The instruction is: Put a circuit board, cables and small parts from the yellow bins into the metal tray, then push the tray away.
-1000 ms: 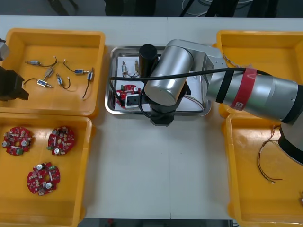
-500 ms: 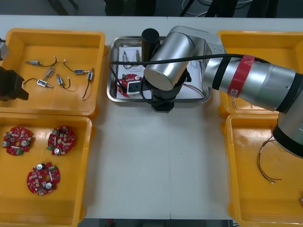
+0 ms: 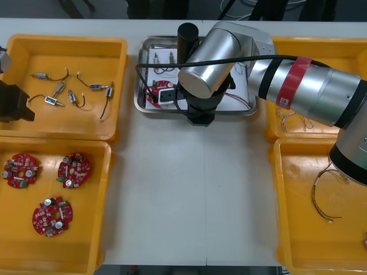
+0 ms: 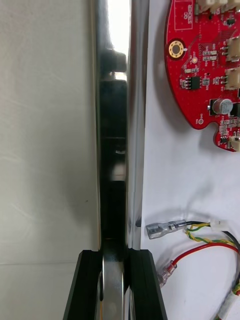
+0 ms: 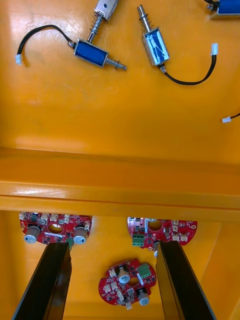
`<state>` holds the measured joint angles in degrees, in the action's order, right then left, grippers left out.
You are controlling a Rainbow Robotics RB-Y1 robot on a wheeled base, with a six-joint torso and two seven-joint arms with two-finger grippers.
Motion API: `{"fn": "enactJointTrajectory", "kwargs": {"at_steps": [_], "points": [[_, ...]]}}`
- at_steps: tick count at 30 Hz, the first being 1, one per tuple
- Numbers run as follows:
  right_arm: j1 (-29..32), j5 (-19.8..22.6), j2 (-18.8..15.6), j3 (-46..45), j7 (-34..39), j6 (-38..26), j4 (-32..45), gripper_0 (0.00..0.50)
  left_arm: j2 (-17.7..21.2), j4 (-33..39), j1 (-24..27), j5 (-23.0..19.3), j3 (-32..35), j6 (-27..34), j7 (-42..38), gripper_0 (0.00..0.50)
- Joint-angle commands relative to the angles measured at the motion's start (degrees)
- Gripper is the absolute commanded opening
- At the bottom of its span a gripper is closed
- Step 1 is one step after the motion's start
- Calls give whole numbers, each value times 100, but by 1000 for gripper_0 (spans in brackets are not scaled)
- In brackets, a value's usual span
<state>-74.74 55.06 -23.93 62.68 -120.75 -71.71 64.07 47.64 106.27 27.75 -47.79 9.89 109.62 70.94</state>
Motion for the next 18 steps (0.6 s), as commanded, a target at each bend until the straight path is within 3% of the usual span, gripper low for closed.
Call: {"fn": "enactJointTrajectory", "kwargs": {"at_steps": [1,18], "points": [[-278,14,64,-54,-309,184,-131,0,-53,183,-77,51,180,38,464,500],[-357,22,143,-54,-502,456,-360,0,-53,183,-77,51,180,38,464,500]]}}
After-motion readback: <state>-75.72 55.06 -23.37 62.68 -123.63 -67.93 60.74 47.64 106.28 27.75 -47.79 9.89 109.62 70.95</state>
